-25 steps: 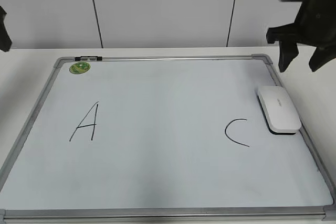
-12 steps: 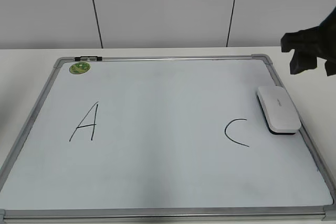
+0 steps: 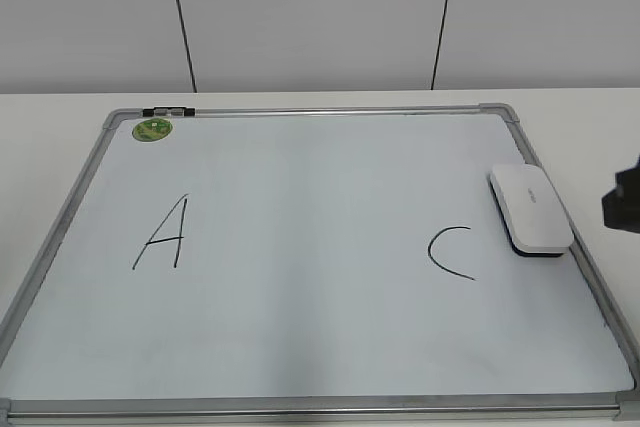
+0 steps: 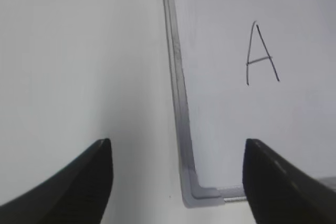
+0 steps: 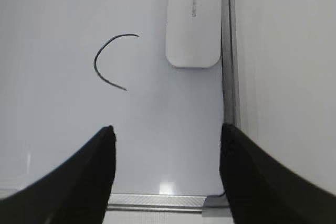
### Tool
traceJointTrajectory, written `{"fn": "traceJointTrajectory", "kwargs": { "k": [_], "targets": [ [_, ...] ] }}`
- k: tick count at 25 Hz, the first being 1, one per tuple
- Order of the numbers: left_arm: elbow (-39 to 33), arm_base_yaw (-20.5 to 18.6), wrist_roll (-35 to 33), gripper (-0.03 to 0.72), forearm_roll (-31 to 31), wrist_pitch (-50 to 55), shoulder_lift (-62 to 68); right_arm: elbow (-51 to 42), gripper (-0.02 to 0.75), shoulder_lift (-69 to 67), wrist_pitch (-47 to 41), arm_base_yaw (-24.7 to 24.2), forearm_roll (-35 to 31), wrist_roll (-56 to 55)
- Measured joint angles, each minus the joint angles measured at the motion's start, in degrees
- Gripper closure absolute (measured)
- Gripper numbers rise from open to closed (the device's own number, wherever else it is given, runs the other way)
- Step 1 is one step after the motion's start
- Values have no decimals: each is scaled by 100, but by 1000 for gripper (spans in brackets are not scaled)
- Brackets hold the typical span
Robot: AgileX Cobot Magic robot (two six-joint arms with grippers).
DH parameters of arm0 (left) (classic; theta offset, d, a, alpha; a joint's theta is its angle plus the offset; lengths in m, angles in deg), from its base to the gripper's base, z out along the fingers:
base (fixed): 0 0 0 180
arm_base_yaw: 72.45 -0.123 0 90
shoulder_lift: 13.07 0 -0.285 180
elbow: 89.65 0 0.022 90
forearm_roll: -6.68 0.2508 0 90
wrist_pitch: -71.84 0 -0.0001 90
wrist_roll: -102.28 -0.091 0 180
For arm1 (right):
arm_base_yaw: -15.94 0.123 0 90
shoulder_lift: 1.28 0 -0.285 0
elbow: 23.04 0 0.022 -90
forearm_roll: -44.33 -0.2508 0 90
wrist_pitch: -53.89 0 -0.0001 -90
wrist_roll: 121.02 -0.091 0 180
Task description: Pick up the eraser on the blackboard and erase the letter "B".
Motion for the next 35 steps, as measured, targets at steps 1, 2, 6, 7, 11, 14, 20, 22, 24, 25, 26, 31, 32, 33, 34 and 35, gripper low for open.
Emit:
{"fn": "traceJointTrajectory", "kwargs": {
  "k": [1, 2, 6, 7, 11, 14, 20, 22, 24, 25, 26, 31, 32, 33, 34, 35],
  "targets": [
    [-78, 88, 0, 129, 0, 153, -151, -173, 276, 297, -12, 45, -21, -9],
    [-124, 139, 0, 134, 0, 298, -310, -258, 276, 428, -44, 72, -21, -9],
    [-134, 401, 82, 150, 0, 751, -989, -652, 276, 1496, -528, 93, -97, -9],
    [-134, 433, 126, 152, 0, 860, -1144, -754, 276, 1771, -781, 93, -109, -9],
    [-134, 518, 126, 156, 14, 1459, -1867, -947, 276, 2821, -1615, 93, -119, 27],
    [-134, 581, 126, 157, 23, 1666, -2368, -1025, 276, 3704, -2162, 93, -119, 173],
    [-379, 593, 126, 172, 23, 1962, -2969, -1352, 276, 5041, -2434, 93, -119, 484],
    [-556, 593, 126, 173, 23, 1972, -2998, -1499, 276, 5299, -2465, 93, -119, 666],
    [-684, 601, 126, 173, -13, 1926, -3001, -1575, 276, 5473, -2442, 93, -188, 932],
    [-698, 601, 126, 173, -47, 1904, -3001, -1608, 276, 5512, -2392, 93, -247, 1059],
    [-702, 601, 126, 173, -63, 1875, -3001, -1620, 276, 5536, -2359, 93, -313, 1183],
    [-711, 601, 126, 174, -66, 1842, -3001, -1642, 276, 5550, -2294, 93, -557, 1600],
    [-711, 601, 126, 174, -66, 1842, -3001, -1642, 276, 5550, -2294, 93, -573, 1625],
    [-711, 601, 126, 174, -66, 1842, -3001, -1642, 276, 5550, -2294, 93, -582, 1639],
    [-711, 601, 126, 174, -66, 1842, -3001, -1642, 276, 5550, -2294, 93, -587, 1662],
    [-711, 601, 126, 174, -66, 1842, -3001, -1642, 276, 5550, -2290, 93, -587, 1662]
  ]
}}
